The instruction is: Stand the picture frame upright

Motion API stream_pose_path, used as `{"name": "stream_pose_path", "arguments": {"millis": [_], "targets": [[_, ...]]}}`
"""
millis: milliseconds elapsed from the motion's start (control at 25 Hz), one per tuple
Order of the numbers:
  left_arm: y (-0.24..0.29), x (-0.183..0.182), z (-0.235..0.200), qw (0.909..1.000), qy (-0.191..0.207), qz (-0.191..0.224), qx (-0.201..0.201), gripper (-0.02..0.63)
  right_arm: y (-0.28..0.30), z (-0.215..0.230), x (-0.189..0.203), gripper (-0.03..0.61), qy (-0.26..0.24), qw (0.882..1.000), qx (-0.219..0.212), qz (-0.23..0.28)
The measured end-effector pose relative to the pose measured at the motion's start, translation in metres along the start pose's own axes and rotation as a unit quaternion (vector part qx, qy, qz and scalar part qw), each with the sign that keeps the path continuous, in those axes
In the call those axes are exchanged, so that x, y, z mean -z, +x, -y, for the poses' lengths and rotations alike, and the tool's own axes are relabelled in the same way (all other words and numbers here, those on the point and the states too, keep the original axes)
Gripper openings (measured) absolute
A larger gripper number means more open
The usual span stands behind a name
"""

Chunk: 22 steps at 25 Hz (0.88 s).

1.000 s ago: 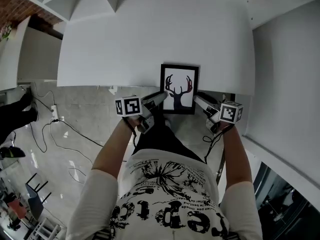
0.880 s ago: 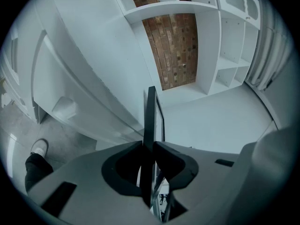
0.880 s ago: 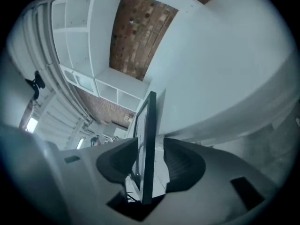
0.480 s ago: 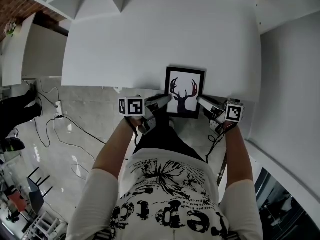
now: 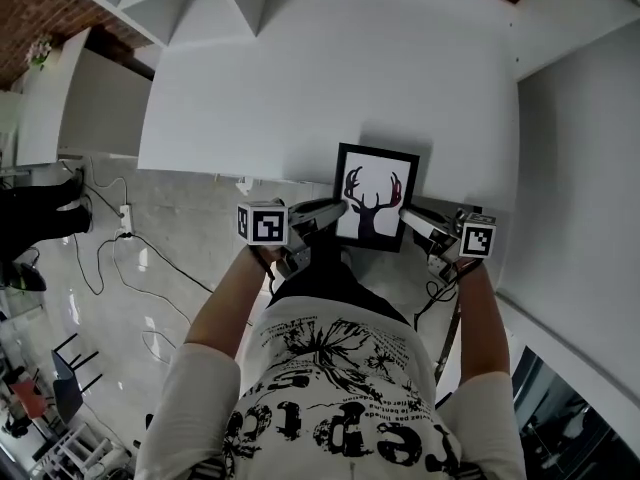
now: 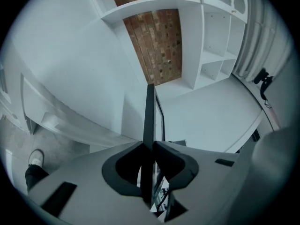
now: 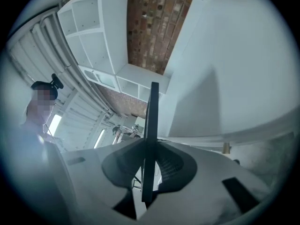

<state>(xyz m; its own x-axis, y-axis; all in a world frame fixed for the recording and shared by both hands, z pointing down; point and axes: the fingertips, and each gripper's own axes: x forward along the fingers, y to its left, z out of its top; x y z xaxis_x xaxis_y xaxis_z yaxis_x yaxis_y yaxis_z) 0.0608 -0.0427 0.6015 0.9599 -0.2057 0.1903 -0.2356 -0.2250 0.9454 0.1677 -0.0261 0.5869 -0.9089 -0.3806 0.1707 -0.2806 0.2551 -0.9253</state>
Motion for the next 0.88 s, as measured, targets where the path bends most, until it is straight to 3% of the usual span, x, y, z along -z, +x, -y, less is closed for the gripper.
{"name": "stream_pose_path", "arguments": {"millis": [360,640,880], "targets": [[-0.003,0.007,0.008,0.9957,0.086,0.034,-0.004,0.089,0.001,-0.001,0.001,0.077,-0.097,0.992,-0.06,-0.046],[-0.011,-0.002,0.027,0.9786,0.194,0.064,-0.021,0.089,-0.001,-0.016,-0.002,0.075,-0.165,0.981,-0.085,-0.063],[-0.012,0.004,0.02,0.9717,0.219,0.078,-0.042,0.091,0.002,-0.007,0.0,0.075,-0.198,0.972,-0.104,-0.075]]}}
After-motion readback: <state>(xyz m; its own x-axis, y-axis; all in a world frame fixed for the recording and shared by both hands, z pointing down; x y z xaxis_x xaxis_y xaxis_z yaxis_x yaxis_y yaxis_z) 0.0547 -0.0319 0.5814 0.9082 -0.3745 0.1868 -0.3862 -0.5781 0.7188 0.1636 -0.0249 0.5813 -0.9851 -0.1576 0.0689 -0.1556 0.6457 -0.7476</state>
